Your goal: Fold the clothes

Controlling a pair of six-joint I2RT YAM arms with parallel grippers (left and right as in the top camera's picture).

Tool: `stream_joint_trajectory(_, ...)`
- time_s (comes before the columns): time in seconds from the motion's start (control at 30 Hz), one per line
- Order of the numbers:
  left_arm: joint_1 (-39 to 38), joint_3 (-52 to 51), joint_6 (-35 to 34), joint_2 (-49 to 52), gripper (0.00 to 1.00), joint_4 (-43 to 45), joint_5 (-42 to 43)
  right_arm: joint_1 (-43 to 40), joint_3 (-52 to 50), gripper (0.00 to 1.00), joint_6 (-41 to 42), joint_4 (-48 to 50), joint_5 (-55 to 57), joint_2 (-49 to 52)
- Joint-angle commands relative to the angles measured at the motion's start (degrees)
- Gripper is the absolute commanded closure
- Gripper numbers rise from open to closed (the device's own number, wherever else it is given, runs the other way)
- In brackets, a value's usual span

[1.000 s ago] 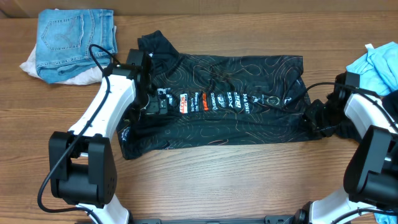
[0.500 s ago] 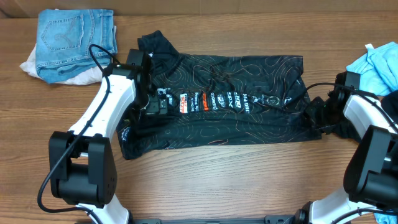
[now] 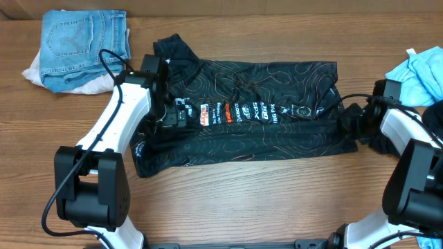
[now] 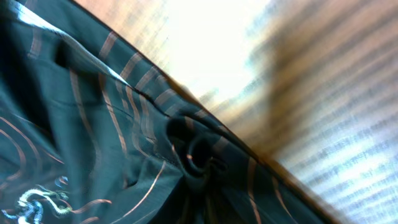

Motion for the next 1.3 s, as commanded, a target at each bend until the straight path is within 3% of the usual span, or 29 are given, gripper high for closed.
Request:
stream_joint_trajectory(0.0,0.0,0.7,0.9,-1.4,0.0,0.0,-0.4,-0.1,-0.3,0.92,2.2,1.9,-0.3,0.0)
stream_joint_trajectory(0.3,0.0,0.7,1.9,-1.4,0.0,0.5,-0.8,-0.1,1.1,0.88,2.3,5.9,-0.7,0.0)
stream_joint_trajectory(0.37,0.0,0.7,1.9,-1.4,0.0,0.9,-0.8,-0.1,1.1,0.71,2.6,7.8,-0.7,0.0)
stream_joint_trajectory(0.57,0.0,0.7,1.9,-1.4,0.03,3.7,-0.7,-0.1,1.1,0.64,2.6,13.8,-0.7,0.0)
stream_joint_trajectory(0.7,0.0,1.1,3.1,-1.5,0.07,4.8,-0.7,-1.0,4.2,0.6,2.2,10.9,-1.9,-0.3)
stream_joint_trajectory(0.8,-0.3,2.5,4.5,-1.8,0.17,3.8,0.9,-1.8,10.3,0.61,1.4,2.8,-5.4,-1.5)
stream_joint_trajectory(0.87,-1.1,2.7,4.5,-2.5,0.27,3.7,2.8,-1.8,14.9,0.68,-1.0,-4.4,-7.5,-2.4)
stream_joint_trajectory(0.93,-2.4,2.7,4.4,-2.7,0.5,3.6,5.2,-0.9,18.3,0.74,-2.9,-11.4,-7.8,-3.0)
stream_joint_trajectory(0.97,-3.3,2.7,4.4,-2.7,0.69,3.5,6.8,-0.3,19.5,0.77,-4.5,-14.8,-7.8,-3.1)
stream_joint_trajectory(1.03,-5.6,2.6,4.1,-2.6,0.92,3.3,8.9,1.0,20.2,0.82,-7.1,-19.8,-7.8,-3.1)
stream_joint_trajectory(1.1,-8.9,2.6,1.7,-2.2,0.96,3.6,8.9,3.3,19.0,0.86,-9.0,-24.0,-7.8,-2.7)
stream_joint_trajectory(1.27,-12.7,2.6,-1.7,0.5,0.96,6.1,9.0,8.7,14.7,0.93,-8.2,-21.5,-7.9,-0.9)
